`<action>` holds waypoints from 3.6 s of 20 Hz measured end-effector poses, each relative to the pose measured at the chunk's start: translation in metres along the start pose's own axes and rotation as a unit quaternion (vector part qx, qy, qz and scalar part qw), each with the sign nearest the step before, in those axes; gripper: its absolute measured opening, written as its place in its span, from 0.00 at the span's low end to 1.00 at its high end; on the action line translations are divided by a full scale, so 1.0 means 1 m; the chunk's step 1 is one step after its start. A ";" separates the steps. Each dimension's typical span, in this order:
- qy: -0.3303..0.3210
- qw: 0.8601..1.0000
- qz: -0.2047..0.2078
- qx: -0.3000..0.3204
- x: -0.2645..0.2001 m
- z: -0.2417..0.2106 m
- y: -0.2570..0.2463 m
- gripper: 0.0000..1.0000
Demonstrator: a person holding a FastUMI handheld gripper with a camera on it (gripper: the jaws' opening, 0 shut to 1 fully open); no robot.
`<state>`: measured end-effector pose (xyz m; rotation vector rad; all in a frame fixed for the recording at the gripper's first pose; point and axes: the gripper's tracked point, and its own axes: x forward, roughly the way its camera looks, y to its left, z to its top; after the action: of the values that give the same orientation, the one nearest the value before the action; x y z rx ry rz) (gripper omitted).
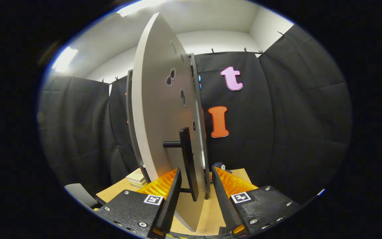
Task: Open the shoe cabinet door, grab the shoes and put them into the shoe cabinet, then close the shoe cabinet door.
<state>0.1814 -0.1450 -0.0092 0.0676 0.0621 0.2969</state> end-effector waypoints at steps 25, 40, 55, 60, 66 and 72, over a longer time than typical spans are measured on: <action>0.011 0.995 0.097 -0.018 0.066 -0.018 0.147 0.56; -0.004 0.994 0.101 -0.043 0.165 -0.019 0.250 0.61; 0.009 0.997 0.044 -0.068 0.207 -0.020 0.249 0.66; 0.008 0.998 0.030 -0.058 0.218 -0.023 0.251 0.68; -0.003 0.998 0.011 -0.055 0.231 -0.024 0.249 0.69; -0.007 0.998 0.001 -0.057 0.236 -0.023 0.246 0.70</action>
<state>0.3336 0.1607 -0.0260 -0.0443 0.0319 0.3021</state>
